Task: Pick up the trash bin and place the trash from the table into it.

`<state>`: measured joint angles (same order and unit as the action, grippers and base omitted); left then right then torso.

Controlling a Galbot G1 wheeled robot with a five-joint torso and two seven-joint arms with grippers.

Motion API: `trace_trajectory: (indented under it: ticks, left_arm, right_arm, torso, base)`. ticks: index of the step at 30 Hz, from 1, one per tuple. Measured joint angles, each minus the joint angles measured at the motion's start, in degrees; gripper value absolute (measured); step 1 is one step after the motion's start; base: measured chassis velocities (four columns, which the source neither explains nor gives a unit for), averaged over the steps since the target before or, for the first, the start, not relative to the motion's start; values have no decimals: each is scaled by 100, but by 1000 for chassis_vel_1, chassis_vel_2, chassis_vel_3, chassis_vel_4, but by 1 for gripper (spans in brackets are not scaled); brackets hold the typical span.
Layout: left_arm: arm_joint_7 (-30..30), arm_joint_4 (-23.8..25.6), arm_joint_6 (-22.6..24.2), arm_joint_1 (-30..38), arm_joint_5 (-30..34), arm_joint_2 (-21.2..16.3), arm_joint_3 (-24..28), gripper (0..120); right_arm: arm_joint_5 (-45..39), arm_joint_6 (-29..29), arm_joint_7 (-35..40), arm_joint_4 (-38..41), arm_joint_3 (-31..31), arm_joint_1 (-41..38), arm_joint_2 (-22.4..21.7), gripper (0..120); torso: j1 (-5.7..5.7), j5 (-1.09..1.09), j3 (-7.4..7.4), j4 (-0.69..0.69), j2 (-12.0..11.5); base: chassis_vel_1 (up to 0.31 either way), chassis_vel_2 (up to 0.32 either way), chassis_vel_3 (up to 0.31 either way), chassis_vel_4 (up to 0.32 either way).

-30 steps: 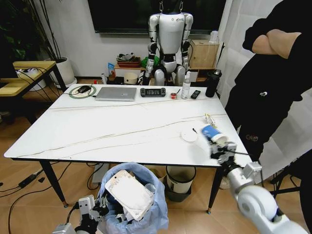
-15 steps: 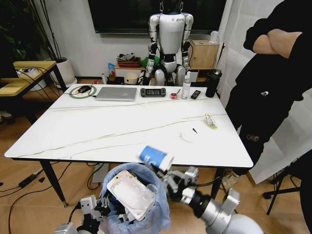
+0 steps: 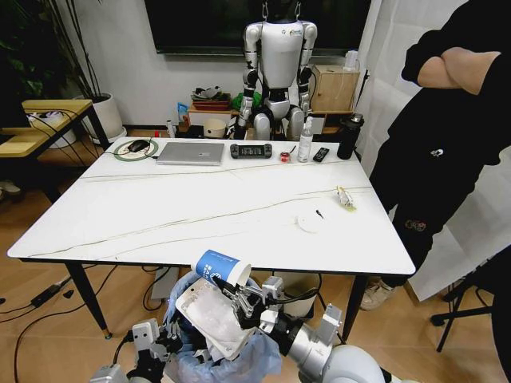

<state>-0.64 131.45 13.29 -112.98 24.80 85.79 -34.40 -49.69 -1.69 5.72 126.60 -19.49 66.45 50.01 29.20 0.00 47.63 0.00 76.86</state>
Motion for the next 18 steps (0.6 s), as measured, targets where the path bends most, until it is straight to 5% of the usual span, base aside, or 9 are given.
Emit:
trace_trajectory:
  ticks: [14,18]
  left_arm:
    - [20,51,2,3,-6,11,-23,0]
    - [20,66,8,0,1,25,-4,0]
  right_arm:
    - [240,136,358,157,-233,193,2,0]
    - [349,187,352,164,-204,249,14,10]
  torso:
    - [0,0,0,0,0]
    - [0,0,0,0,0]
  base:
    - [0,0,0,0]
    - [0,0,0,0]
